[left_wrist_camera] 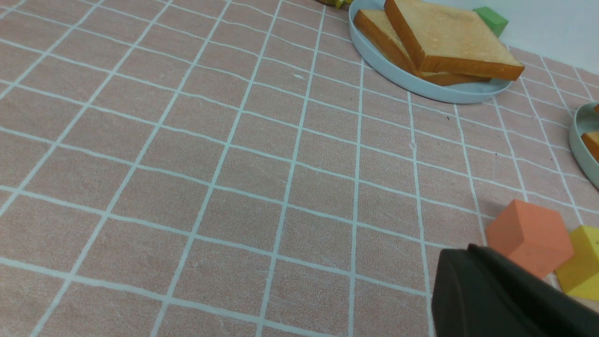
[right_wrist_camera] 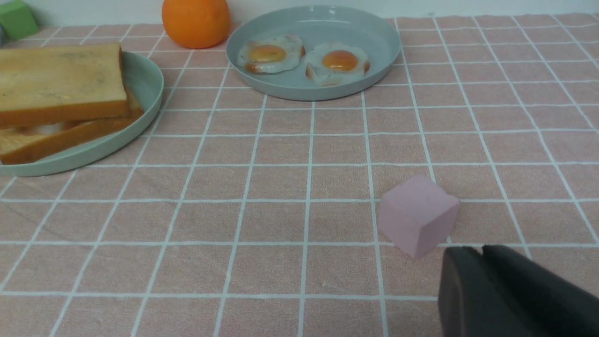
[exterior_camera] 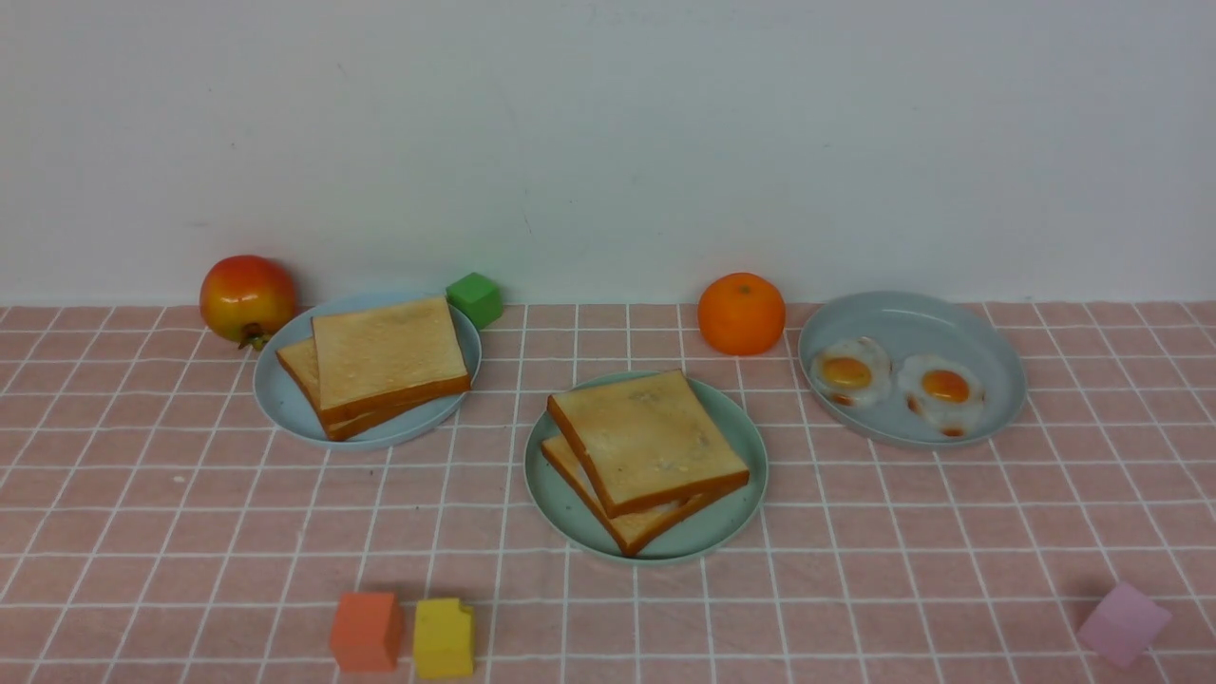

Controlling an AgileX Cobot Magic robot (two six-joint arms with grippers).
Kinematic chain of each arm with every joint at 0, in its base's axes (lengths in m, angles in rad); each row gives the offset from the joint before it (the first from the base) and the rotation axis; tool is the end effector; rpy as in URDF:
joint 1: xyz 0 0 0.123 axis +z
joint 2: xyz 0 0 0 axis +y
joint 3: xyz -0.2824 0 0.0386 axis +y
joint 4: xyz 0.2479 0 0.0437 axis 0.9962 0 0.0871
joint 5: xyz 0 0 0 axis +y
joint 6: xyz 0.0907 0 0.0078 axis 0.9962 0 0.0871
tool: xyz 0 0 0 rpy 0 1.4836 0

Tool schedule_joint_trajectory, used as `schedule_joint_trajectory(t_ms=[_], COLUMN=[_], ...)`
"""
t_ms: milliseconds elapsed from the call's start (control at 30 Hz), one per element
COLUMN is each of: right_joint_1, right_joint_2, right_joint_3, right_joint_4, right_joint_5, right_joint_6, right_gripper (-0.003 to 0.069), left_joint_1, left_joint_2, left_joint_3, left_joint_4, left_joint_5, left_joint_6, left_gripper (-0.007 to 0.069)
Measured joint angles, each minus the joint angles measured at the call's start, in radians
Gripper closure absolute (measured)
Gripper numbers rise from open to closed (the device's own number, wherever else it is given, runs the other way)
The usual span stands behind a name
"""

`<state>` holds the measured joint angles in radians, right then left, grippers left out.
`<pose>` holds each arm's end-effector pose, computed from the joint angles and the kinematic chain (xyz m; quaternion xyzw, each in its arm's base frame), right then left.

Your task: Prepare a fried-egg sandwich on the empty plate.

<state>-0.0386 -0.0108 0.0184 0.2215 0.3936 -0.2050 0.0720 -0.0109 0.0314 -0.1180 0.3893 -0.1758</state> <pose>0.0522 0.0057 0.1730 -0.0094 0.8060 0.0226 0.5914 0.0524 -0.0003 0.1684 -0.1311 0.8000 -0.0802 0.5800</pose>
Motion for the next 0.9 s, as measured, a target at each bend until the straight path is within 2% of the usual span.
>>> schedule_joint_trajectory(t_ms=[900], right_joint_1=[0.0], right_joint_2=[0.0], right_joint_3=[0.0], right_joint_4=[0.0], right_joint_5=[0.0], right_joint_6=[-0.003], right_gripper=[0.0556], left_joint_1=[0.0], left_joint_2=[0.0], left_joint_3=[0.0], left_joint_4=[0.0], left_joint_5=[0.0], left_joint_6=[-0.001], left_gripper=[0.062])
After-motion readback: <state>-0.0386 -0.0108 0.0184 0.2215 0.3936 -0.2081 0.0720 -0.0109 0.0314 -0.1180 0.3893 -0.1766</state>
